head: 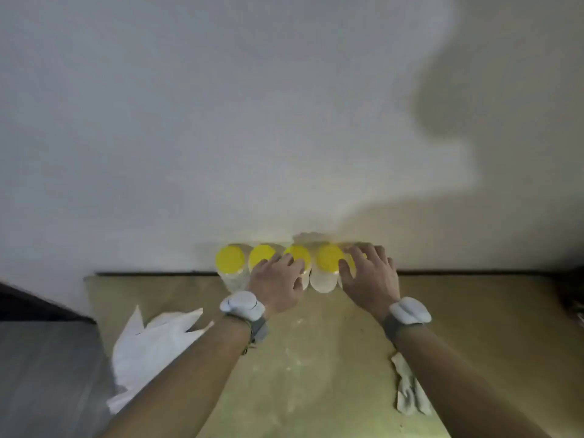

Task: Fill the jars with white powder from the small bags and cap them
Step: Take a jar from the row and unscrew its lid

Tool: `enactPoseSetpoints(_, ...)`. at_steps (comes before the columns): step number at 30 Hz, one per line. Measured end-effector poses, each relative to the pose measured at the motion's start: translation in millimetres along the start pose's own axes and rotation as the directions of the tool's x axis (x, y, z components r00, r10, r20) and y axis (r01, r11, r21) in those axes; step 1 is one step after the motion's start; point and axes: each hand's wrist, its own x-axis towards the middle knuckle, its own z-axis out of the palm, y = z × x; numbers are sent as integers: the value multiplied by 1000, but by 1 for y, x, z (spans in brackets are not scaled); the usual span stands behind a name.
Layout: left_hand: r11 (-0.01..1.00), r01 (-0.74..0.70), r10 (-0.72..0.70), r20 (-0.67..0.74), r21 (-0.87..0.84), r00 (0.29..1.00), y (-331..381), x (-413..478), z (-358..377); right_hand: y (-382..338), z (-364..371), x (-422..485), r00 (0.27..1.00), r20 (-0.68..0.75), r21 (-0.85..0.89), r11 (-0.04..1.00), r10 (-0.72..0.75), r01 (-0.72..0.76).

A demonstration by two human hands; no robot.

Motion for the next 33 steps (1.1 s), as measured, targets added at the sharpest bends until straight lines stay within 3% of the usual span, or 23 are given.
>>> enactPoseSetpoints(4, 999, 7, -15, 205, 36, 979, -2, 3, 61, 29, 37, 10, 995, 48, -58, 994, 91, -88)
enactPoseSetpoints(7, 1000, 1, -2, 283, 2, 959, -3, 3, 101, 46, 60, 19, 993, -15, -51, 992, 113, -114)
enactPoseSetpoints(16, 994, 33, -6, 249, -103, 969, -18, 12, 193, 75, 115, 36, 975, -204, 75, 995, 84, -70)
enactPoseSetpoints(25, 1000, -15, 15, -49, -17, 999, -20, -3, 241, 81, 135, 31, 927, -372, 80, 997, 50, -21)
enactPoseSetpoints(33, 999, 29, -28, 9, -19, 1000, -5, -41, 214, 85, 129, -26, 906, -402, 149, 986, 130, -75)
